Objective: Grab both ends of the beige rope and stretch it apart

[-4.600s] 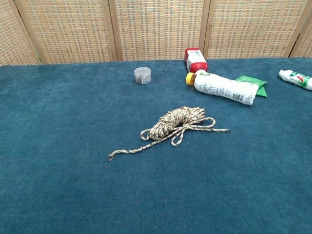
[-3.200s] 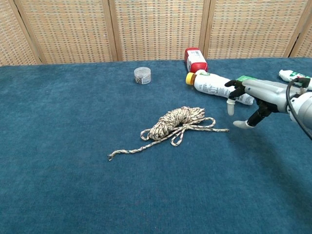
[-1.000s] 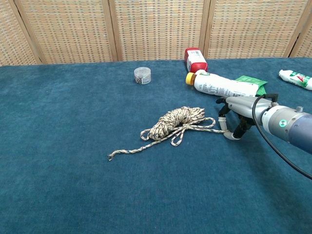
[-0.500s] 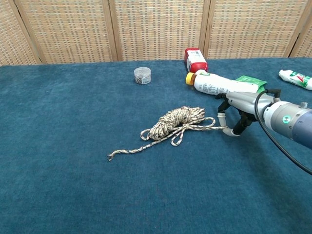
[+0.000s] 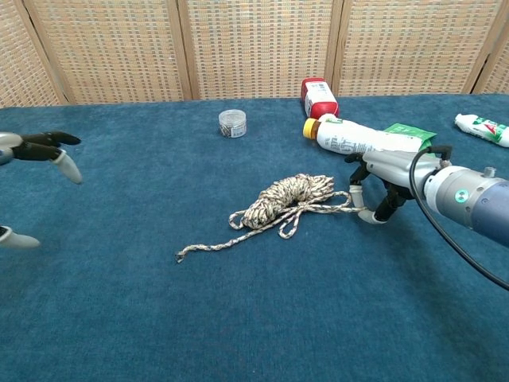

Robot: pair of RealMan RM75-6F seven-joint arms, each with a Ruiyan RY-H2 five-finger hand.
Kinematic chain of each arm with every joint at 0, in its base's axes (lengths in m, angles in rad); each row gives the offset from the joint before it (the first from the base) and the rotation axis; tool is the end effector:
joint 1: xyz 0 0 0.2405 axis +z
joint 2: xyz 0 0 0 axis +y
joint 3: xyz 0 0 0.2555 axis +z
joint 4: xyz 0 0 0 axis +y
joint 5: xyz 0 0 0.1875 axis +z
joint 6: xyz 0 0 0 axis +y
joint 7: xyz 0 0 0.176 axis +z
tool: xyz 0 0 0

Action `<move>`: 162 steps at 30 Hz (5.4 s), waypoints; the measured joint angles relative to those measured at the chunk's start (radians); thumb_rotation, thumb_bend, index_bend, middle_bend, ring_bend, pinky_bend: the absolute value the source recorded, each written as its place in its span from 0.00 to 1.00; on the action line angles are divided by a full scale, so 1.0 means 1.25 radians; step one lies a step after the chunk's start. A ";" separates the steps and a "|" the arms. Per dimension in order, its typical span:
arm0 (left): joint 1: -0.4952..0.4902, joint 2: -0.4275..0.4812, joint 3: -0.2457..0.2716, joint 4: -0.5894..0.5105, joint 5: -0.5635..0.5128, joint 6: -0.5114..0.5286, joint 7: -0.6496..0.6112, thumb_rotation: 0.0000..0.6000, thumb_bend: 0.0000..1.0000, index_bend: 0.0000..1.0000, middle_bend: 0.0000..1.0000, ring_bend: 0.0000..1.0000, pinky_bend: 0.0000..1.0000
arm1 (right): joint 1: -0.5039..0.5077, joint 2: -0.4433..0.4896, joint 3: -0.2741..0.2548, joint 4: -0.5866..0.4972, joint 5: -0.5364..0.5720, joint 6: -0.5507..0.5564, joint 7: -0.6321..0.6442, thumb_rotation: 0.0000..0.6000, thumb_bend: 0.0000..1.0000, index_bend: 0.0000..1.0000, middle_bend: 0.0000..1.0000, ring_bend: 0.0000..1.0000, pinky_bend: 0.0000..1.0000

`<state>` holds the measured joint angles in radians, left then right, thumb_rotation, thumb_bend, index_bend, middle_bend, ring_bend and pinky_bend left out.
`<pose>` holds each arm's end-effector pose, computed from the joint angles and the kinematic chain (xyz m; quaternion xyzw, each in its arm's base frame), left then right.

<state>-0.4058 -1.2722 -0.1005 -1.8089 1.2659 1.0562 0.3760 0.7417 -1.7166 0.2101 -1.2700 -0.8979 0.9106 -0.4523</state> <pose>-0.2090 0.2783 0.0602 -0.7224 -0.4180 -0.3279 0.4426 -0.1782 -0.3800 -0.0471 0.7107 -0.4374 0.3023 0.4606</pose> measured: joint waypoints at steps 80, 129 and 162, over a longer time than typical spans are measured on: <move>-0.397 -0.355 -0.010 0.209 -0.594 -0.043 0.265 1.00 0.42 0.56 0.00 0.00 0.00 | 0.007 -0.054 -0.009 0.096 -0.014 -0.047 0.041 1.00 0.49 0.70 0.03 0.00 0.00; -0.284 -0.066 -0.006 0.297 -0.440 -0.044 0.110 1.00 0.47 0.64 0.00 0.00 0.00 | -0.077 0.104 -0.013 -0.003 -0.078 0.064 0.071 1.00 0.49 0.71 0.04 0.00 0.00; -0.228 -0.047 -0.015 0.349 -0.358 -0.087 0.020 1.00 0.00 0.00 0.00 0.00 0.00 | -0.150 0.226 -0.038 -0.079 -0.152 0.119 0.132 1.00 0.00 0.00 0.00 0.00 0.00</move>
<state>-0.6903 -1.3304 -0.1193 -1.3728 0.8189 0.9474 0.4009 0.5546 -1.4341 0.1629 -1.3687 -1.0873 1.0596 -0.2870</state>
